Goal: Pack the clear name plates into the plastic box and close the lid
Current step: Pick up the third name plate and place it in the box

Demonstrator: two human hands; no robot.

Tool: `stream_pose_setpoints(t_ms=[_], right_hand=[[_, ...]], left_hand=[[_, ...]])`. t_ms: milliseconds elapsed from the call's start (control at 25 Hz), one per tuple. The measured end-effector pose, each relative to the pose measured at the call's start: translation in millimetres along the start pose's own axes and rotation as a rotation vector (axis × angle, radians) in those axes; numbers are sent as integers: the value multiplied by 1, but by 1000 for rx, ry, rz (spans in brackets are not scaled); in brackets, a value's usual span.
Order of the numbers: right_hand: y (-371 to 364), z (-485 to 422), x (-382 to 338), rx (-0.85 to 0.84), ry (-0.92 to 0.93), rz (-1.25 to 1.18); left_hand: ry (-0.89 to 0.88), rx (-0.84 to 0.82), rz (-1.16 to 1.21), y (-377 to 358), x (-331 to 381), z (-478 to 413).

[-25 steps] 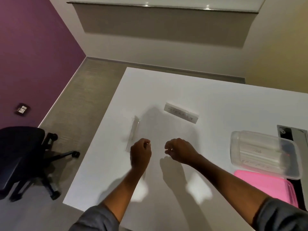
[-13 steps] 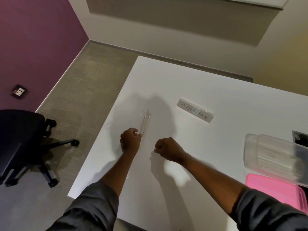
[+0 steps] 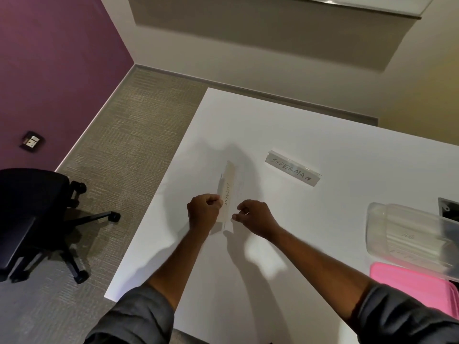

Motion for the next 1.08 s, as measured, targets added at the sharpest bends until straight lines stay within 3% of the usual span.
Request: stream_pose_setpoints(t_ms=[200, 440, 840, 1080], right_hand=[[15, 5, 19, 30, -195, -386], [44, 10, 15, 35, -90, -452], [109, 22, 46, 105, -31, -206], [147, 43, 75, 127, -18, -93]], left_hand=[[256, -81, 391, -25, 7, 12], [418, -209, 701, -54, 36, 37], [414, -299, 750, -62, 76, 31], [286, -347, 651, -45, 111, 10]])
Point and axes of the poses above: each hand's wrist, its own z-axis away from the middle knuckle, its own y-axis out of the back of the hand, x = y × z, the point moved 9 cm from there along -z, towards the middle knuckle, and after that the axes turned 7 degrees about x, right-handed, at the moved point
